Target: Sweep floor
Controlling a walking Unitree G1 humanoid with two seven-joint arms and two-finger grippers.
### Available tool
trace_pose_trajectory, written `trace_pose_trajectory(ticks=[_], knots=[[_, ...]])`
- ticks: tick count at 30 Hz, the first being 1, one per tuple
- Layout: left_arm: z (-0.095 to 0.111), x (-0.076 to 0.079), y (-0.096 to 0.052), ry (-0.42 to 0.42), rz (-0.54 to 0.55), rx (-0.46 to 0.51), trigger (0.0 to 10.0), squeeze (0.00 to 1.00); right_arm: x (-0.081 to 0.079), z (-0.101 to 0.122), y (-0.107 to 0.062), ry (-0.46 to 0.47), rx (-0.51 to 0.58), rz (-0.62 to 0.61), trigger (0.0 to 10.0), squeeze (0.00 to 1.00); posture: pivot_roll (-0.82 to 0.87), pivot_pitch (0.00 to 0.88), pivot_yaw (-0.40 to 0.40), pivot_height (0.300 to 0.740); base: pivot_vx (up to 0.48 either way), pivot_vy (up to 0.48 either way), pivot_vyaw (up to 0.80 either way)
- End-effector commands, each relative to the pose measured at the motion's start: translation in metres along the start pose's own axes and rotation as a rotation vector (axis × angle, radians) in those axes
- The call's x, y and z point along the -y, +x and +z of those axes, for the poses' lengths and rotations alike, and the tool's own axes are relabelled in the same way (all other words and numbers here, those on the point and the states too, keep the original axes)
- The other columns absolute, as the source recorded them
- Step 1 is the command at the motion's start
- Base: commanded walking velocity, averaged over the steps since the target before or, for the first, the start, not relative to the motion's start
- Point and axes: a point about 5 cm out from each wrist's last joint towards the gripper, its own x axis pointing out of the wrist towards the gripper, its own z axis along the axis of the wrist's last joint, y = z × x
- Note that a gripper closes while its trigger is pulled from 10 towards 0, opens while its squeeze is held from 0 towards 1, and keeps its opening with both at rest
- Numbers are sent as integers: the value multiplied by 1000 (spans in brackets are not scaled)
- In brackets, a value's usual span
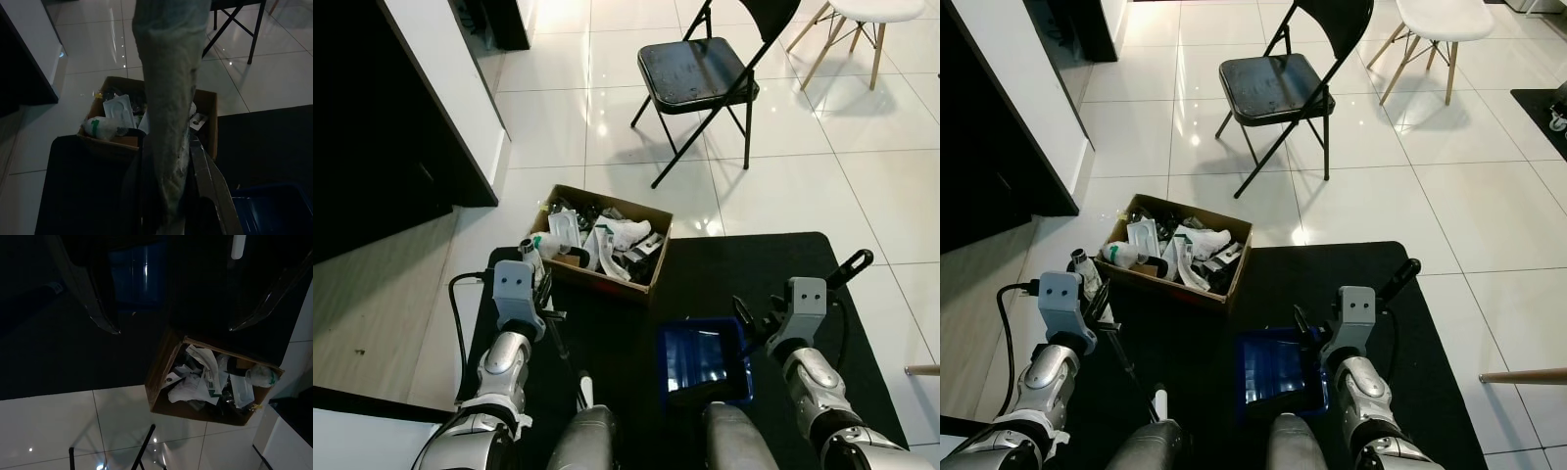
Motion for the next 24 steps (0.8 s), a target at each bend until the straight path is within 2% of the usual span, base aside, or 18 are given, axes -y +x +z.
trace_pose_trajectory(ticks=[1,24], knots=[[-16,4,-10,-35,5,-69,10000,0,1,-7,-4,4,-28,-2,10000,0,15,52,-12,740,0,0,0],[-19,4,-14,-37,3,-69,10000,0,1,-12,-8,24,-34,14,10000,0,20,42,-21,740,0,0,0]])
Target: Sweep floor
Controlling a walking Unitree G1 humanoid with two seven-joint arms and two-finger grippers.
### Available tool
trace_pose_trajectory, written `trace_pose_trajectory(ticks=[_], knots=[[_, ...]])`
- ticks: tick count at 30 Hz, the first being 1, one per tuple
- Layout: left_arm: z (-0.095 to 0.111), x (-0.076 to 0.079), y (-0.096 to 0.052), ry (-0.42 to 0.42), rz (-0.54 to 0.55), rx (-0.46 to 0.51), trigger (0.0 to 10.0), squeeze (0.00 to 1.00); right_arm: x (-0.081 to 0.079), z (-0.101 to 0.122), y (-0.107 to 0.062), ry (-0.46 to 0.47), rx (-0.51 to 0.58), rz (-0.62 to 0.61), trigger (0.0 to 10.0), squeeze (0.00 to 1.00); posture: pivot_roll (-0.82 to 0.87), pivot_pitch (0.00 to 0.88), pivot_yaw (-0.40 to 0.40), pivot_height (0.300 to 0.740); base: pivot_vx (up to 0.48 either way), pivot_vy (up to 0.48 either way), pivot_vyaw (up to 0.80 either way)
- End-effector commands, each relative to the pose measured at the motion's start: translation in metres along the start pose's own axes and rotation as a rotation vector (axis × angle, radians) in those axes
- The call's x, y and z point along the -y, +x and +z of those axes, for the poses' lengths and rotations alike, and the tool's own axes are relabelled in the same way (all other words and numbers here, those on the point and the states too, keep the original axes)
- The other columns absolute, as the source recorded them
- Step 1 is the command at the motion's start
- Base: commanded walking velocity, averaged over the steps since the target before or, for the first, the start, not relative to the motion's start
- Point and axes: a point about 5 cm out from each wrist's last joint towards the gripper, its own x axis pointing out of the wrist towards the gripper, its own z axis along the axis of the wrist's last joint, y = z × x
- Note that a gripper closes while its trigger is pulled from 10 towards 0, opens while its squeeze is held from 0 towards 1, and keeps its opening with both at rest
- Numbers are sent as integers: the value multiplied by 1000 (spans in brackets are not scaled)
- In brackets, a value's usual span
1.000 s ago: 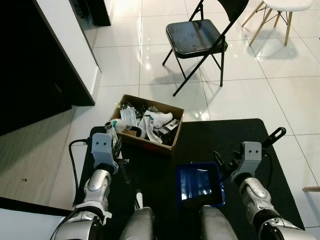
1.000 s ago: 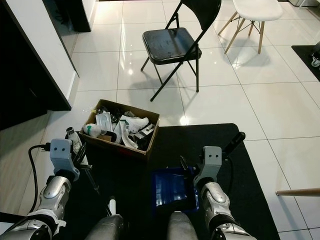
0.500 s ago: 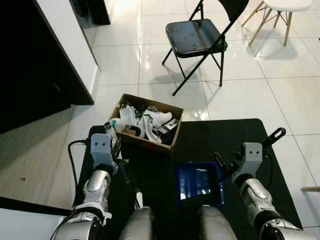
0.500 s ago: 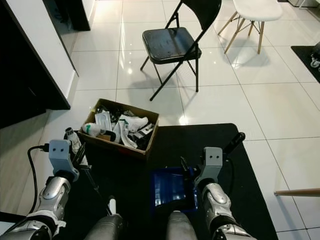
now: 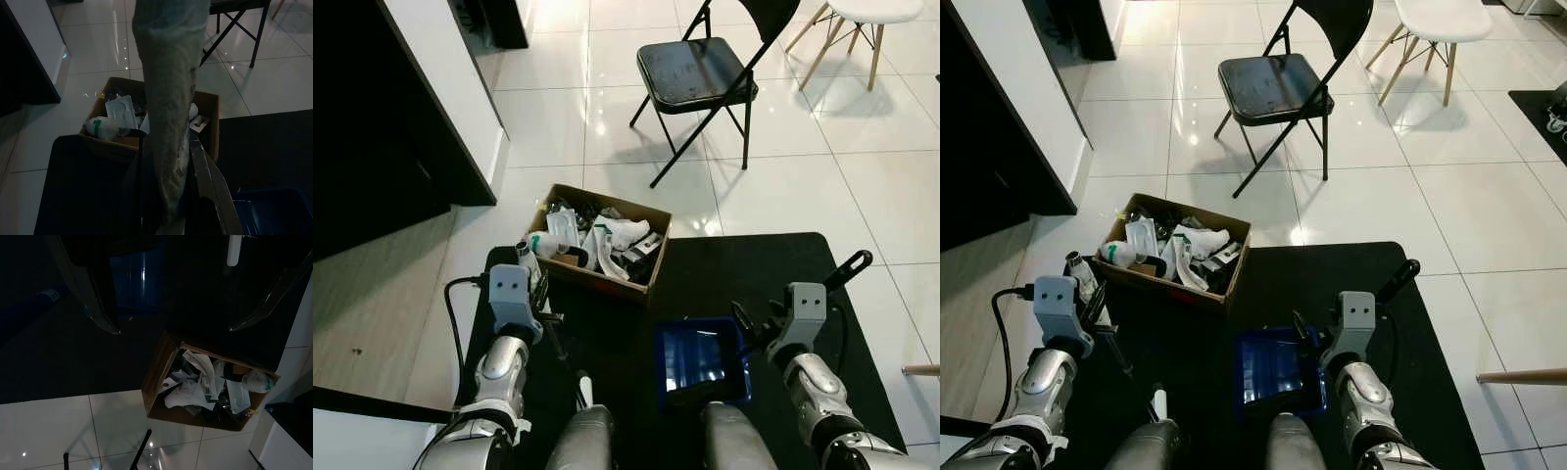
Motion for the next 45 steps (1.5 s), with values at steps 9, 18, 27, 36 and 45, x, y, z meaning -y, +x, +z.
trace_pose_trajectory(ticks=[9,18,27,36,45], knots=[[-17,7,-10,-26,-21,-81,9529,0,2,-6,-4,15,-23,-9,10000,0,21,36,-21,740,0,0,0],[-17,8,-10,-24,-27,-85,10000,0,2,-6,-4,10,-28,0,10000,0,24,30,-23,740,0,0,0],[-16,8,-9,-22,-32,-76,10000,0,1,-6,-3,-2,-42,11,10000,0,27,39,-25,740,0,0,0],[-16,8,-8,-28,-21,-73,10000,0,1,-6,-2,0,-46,10,10000,0,28,48,-24,740,0,0,0],[-15,8,-8,-30,-19,-68,10000,0,1,-5,-1,-3,-49,3,10000,0,28,52,-24,740,0,0,0]])
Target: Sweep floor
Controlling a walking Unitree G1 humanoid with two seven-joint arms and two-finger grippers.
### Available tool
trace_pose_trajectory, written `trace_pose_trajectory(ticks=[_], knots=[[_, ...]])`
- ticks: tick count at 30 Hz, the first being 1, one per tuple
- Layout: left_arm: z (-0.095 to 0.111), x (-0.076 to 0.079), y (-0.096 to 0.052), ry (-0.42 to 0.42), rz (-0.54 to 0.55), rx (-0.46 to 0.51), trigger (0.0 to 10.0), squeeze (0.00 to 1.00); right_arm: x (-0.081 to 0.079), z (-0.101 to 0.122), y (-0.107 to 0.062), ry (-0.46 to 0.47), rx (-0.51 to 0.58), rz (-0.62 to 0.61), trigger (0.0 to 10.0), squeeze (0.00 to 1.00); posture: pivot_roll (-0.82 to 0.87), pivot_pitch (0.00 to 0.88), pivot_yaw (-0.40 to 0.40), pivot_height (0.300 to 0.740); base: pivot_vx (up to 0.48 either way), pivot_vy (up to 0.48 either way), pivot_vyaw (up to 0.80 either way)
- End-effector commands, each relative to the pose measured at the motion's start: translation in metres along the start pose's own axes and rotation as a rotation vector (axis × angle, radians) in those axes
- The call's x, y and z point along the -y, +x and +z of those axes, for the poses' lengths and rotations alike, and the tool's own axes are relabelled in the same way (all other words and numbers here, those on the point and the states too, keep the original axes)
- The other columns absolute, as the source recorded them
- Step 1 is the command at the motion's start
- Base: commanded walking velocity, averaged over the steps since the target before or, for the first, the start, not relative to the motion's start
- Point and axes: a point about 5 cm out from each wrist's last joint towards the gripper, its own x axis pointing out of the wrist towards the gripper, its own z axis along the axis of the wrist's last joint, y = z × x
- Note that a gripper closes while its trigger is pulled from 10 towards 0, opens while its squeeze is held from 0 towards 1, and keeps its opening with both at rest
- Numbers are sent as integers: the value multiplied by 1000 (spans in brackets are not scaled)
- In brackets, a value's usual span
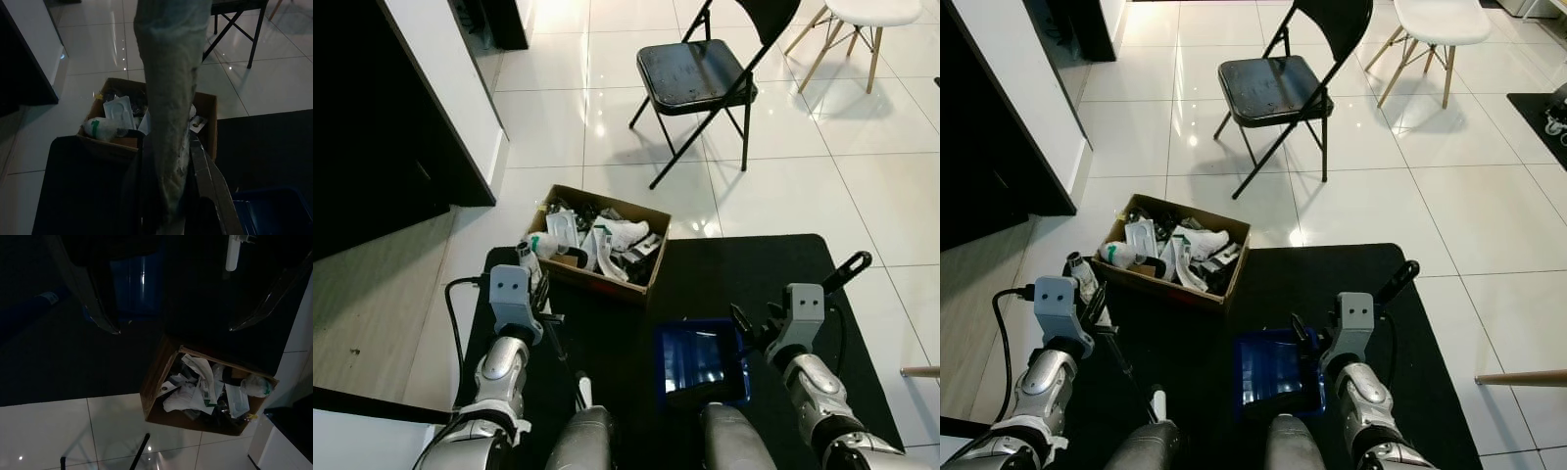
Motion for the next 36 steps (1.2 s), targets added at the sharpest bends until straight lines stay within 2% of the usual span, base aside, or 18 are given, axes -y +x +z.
trace_pose_trajectory(ticks=[1,36], knots=[[-14,7,-7,-31,-8,-68,10000,0,1,-3,-1,-3,-27,-4,10000,0,29,53,-25,740,0,0,0],[-13,9,-5,-39,-15,-62,10000,0,3,-1,0,-2,-21,-24,10000,0,26,59,-21,740,0,0,0]])
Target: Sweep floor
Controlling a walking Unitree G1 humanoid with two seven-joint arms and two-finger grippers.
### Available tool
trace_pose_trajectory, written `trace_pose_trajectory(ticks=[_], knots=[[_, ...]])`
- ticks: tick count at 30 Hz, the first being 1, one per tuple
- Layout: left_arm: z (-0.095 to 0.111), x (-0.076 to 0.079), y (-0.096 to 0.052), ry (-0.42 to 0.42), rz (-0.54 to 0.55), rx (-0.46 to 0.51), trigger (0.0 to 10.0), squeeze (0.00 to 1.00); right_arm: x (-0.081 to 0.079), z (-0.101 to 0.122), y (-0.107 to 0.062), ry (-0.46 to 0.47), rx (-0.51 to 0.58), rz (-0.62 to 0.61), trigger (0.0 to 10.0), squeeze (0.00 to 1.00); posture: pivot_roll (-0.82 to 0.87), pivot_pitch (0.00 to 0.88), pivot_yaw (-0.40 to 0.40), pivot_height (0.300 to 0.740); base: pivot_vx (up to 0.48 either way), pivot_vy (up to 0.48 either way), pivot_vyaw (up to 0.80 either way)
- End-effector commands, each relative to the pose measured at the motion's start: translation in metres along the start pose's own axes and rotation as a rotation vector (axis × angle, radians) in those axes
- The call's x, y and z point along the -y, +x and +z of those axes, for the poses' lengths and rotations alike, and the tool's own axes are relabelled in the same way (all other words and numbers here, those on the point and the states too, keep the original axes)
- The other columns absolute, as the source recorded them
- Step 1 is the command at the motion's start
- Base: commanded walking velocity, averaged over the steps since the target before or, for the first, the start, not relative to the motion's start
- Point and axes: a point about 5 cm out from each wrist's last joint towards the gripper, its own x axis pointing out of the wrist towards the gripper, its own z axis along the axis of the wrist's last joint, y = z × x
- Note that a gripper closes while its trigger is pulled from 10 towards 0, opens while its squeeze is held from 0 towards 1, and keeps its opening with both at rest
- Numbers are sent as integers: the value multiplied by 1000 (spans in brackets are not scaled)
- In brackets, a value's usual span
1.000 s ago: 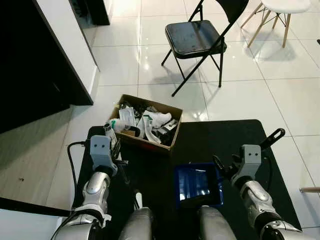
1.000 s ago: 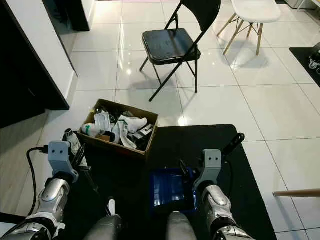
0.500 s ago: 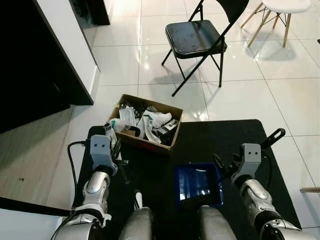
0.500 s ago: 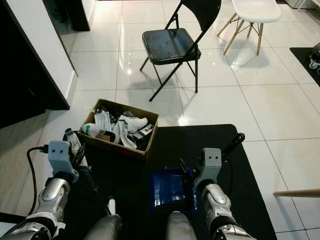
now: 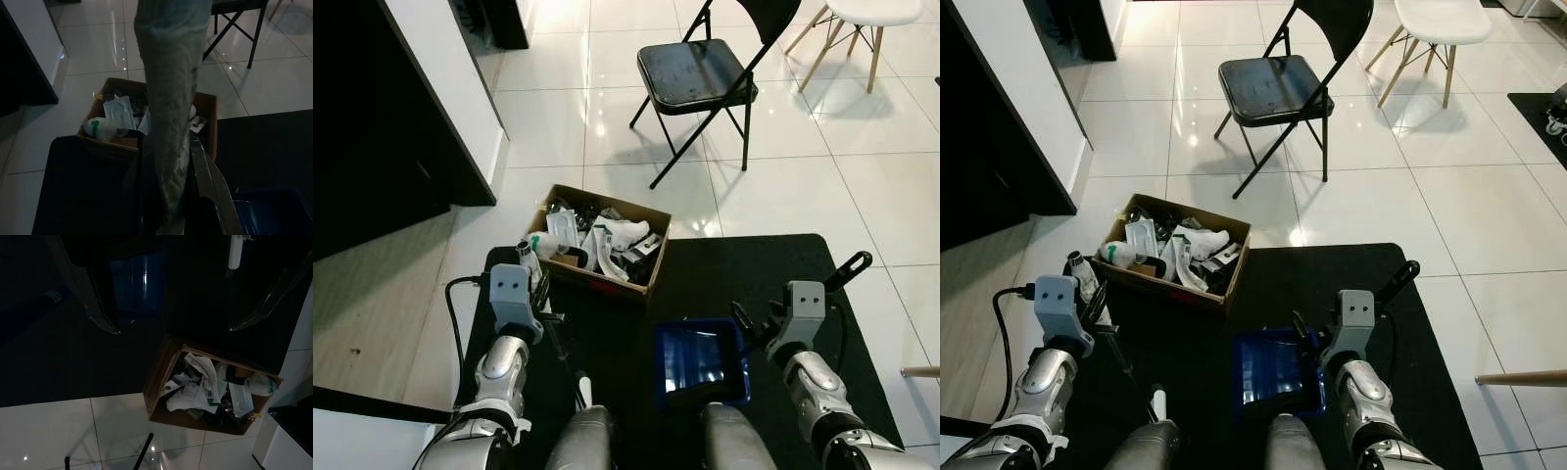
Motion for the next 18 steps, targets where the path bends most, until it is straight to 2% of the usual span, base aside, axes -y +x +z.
trace_pose_trajectory(ticks=[1,18], knots=[[-13,6,-7,-33,-10,-64,10000,0,2,-4,-2,-2,-23,-8,10000,0,26,57,-21,740,0,0,0],[-15,4,-10,-31,-4,-67,10000,0,0,-7,-3,8,-26,-5,10000,0,27,57,-20,740,0,0,0]])
